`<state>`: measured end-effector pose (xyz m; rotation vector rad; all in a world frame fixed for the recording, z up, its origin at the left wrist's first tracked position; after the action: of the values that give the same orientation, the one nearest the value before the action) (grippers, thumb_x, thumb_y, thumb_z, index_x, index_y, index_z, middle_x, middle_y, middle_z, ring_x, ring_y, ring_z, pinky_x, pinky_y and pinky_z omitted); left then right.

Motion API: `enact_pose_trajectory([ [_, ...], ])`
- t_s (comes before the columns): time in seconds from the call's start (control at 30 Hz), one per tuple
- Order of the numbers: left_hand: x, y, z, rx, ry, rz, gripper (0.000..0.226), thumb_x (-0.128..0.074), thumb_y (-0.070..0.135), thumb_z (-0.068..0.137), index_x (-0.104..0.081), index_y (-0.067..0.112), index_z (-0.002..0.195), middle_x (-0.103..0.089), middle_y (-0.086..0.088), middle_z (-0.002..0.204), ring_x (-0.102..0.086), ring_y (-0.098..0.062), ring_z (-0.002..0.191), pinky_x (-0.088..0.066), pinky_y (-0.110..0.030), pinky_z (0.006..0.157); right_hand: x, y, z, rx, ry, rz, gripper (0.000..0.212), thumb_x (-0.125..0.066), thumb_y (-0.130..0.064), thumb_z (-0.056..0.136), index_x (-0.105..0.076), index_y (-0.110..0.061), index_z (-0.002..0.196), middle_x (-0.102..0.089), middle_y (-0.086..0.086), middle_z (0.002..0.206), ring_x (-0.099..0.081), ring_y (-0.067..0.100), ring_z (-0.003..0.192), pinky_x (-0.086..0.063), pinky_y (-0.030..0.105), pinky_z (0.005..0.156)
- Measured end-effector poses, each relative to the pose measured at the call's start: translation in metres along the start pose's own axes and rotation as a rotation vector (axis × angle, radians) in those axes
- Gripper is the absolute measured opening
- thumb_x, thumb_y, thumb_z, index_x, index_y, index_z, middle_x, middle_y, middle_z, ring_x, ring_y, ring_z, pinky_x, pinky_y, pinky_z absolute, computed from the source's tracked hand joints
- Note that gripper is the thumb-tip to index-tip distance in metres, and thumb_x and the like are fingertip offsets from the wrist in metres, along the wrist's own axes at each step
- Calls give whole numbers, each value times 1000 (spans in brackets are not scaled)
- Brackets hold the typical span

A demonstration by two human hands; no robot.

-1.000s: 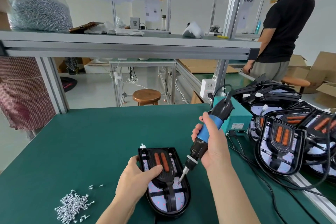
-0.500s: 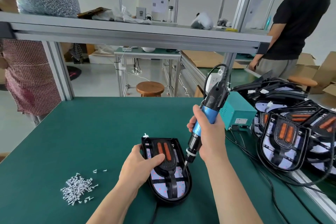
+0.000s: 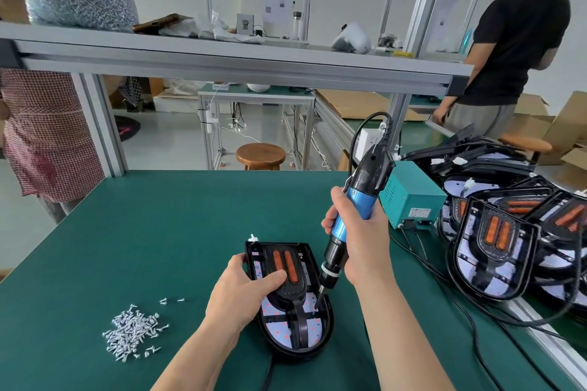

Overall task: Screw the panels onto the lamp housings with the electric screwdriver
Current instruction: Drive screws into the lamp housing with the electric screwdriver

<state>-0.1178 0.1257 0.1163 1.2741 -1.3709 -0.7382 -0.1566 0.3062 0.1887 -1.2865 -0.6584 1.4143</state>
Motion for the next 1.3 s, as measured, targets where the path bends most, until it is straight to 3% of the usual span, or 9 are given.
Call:
enact_pose_trajectory([
  [0.17,-1,-4,3,-6,18,1,80,-85,45,69,-48,25,137,-68,17,102,-66,-14,102,-53,-43,95,-1,3,-1,-25,4,-4,18,-79,-34,77,-65,-24,83,-61,4,64,-59,18,55,-52,25,55],
  [0.33,-2,-5,5,-13,32,19,83,-85,47,69,-46,25,139,-65,18,105,-64,-14,103,-52,-42,94,-2,2,-5,-3,-58,-9,12,-79,-34,76,-68,-30,78,-60,4,65,-58,18,56,-52,25,57],
  [0.5,-4,-3,4,-5,21,-15,93,-83,51,62,-44,24,141,-67,10,112,-65,-18,106,-52,-45,96,-2,5,-10,34,-64,-5,19,-78,-35,73,-65,-26,85,-56,4,63,-55,19,55,-52,27,58],
  [0.77,-6,-1,2,-4,27,-64,77,-86,39,67,-49,25,133,-69,12,104,-68,-14,98,-54,-43,93,1,10,-4,27,-70,-10,18,-71,-15,78,-53,-14,81,-50,2,57,-50,19,49,-48,29,53],
  [1.0,-7,5,-6,13,18,-78,83,-81,46,57,-49,26,131,-69,10,104,-68,-15,98,-54,-44,93,5,13,-1,-18,-163,40,18,-68,-8,78,-58,-22,73,-49,4,58,-46,20,49,-46,30,52],
  [1.1,-6,8,-10,18,11,-80,84,-79,48,54,-50,27,130,-71,9,106,-68,-17,99,-54,-44,94,7,15,1,-51,-186,97,13,-69,-9,76,-60,-17,82,-48,5,60,-46,20,51,-46,30,53],
  [1.2,-6,9,-12,13,7,-85,84,-76,51,51,-51,28,128,-71,9,107,-67,-16,100,-53,-44,95,18,17,3,-86,-123,165,26,-71,-13,72,-59,-9,94,-46,6,61,-46,21,52,-45,28,53],
  [1.3,-5,9,-12,10,0,-94,79,-76,49,52,-52,29,126,-71,10,104,-67,-14,99,-53,-43,94,28,19,4,-114,-93,256,20,-70,-12,77,-60,-10,94,-47,6,63,-46,20,55,-47,27,54],
])
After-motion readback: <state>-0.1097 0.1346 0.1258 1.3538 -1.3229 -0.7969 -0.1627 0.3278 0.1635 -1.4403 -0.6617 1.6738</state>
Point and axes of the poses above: each hand's wrist, its own z-axis towards the middle knuckle, its own x-axis out of the back of the hand, y = z × x, the point moved 1 cm from there along z, towards the middle knuckle
